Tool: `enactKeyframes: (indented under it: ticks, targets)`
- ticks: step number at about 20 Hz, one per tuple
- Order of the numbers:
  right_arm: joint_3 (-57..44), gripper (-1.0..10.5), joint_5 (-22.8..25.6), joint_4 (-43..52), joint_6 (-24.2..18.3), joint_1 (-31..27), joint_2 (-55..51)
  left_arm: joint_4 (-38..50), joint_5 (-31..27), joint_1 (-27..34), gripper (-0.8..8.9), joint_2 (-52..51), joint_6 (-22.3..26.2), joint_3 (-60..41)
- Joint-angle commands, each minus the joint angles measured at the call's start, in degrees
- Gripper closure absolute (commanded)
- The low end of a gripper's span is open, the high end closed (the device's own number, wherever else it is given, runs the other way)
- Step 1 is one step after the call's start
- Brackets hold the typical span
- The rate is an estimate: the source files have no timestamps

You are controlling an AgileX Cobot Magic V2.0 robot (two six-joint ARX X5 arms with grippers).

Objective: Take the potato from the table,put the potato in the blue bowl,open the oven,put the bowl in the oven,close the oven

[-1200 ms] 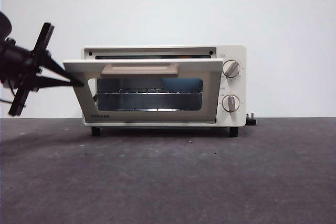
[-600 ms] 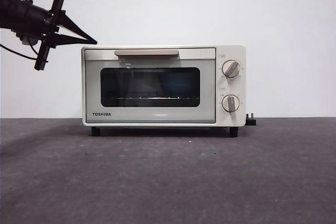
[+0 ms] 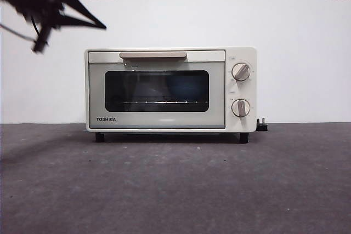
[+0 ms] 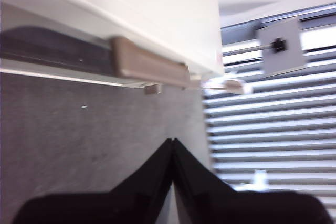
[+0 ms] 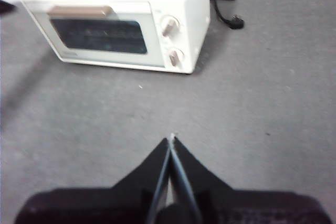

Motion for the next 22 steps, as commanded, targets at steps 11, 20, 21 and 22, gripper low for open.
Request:
enactKeyframes:
  ticks: [11,20,21,22]
  targets:
    - [-0.33,9.5,0.13,-5.97,0.59,0.11,-0.04,-16.96,-28.39,-7.45,8.18,-32.15,27.36,0.33]
    - [-0.33,9.5,0.13,-5.97,0.59,0.11,-0.04,-16.35,-28.44,-7.45,8.18,-39.95,27.36,0.83]
    - [-0.33,9.5,0.15,-5.97,0.59,0.11,-0.04,-16.92,-28.44,-7.45,8.18,-39.71,27.39,0.81]
    - [-0.33,9.5,0.13,-5.97,0.59,0.11,-0.04,-17.57,-28.65,-7.28,8.18,-39.76,27.82,0.81]
